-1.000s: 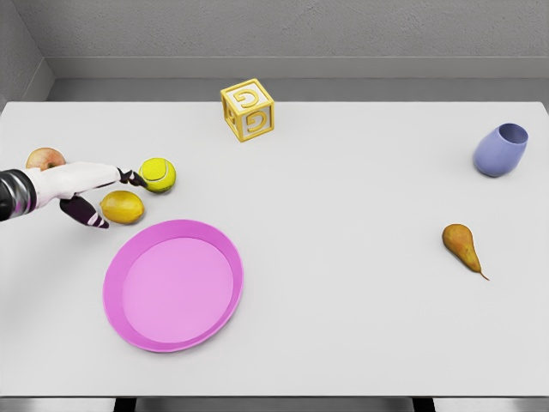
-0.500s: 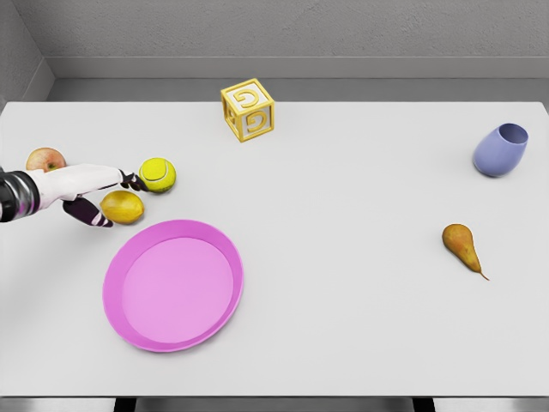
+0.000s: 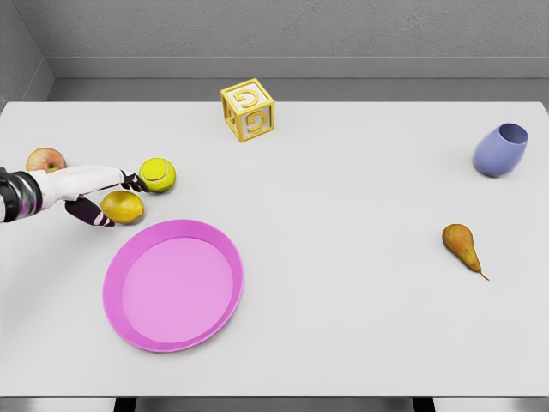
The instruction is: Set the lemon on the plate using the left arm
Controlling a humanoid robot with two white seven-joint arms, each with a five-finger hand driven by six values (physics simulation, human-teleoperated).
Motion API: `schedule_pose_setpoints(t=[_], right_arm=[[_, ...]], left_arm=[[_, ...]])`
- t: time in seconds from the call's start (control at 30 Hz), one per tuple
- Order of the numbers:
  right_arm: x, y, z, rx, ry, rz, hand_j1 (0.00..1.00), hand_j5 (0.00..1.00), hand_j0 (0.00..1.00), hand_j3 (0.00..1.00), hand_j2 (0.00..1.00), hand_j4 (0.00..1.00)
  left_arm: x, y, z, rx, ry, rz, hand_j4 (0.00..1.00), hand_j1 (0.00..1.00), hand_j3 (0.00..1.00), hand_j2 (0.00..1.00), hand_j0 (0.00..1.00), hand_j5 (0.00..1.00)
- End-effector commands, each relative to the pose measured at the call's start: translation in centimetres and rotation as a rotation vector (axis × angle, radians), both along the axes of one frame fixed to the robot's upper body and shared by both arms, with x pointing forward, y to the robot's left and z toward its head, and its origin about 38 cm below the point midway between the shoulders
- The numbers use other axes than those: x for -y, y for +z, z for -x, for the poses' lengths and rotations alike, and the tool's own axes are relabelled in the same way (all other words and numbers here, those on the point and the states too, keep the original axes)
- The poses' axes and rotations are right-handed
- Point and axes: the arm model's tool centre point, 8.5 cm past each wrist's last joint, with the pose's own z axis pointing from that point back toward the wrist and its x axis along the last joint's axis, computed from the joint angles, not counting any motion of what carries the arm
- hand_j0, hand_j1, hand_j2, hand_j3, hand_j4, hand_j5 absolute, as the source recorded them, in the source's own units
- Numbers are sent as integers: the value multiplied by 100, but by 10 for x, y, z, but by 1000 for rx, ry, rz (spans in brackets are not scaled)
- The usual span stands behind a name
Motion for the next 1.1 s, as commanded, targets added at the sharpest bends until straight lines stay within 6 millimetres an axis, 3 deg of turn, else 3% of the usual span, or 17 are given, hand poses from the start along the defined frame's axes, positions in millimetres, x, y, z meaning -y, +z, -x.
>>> schedule_pose_setpoints(t=[0.0,1.07], right_arm=[[0,0,0,0,-1,0,100,100,100,100,100,100],[0,0,0,0,-1,0,100,100,100,100,100,100]], left_arm=[[2,-2,-2,2,0,-2,80,80,80,80,80,80],[2,-11,-7,-4,15,-7,80,80,80,80,80,80]])
